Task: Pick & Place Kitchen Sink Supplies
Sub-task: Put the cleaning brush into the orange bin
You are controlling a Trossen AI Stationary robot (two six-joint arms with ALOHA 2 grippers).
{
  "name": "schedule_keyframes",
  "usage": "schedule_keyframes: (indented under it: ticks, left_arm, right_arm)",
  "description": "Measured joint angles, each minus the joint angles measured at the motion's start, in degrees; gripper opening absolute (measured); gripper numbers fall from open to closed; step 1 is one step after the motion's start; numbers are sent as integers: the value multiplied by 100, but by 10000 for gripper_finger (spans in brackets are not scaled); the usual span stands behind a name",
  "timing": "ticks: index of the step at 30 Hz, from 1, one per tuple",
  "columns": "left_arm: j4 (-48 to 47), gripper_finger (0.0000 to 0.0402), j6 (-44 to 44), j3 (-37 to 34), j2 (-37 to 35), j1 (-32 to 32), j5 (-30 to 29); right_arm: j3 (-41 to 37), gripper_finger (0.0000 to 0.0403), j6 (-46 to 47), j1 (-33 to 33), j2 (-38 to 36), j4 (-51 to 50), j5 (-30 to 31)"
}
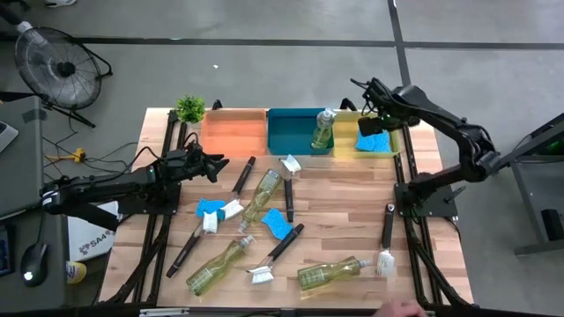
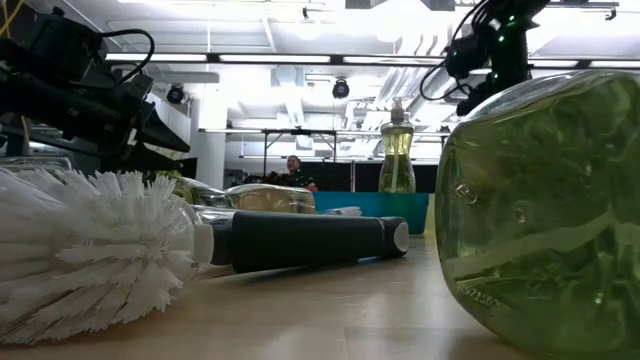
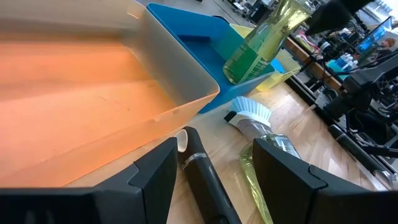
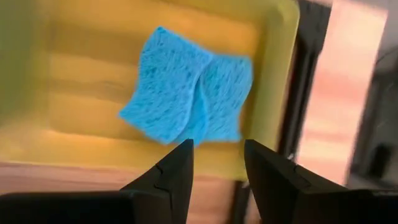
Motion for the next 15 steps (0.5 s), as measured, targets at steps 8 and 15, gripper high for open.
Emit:
schedule_keyframes:
  ticks: [8,15]
  left_arm:
    - [1,205,-1,-1,0,-1,1]
    - [-1,205,0,0,-1,0,2]
  right_arm:
    - [-970,137,1128,941,-1116,39,-529]
    - [-1833,137,2025,2070,-1979,90,-782]
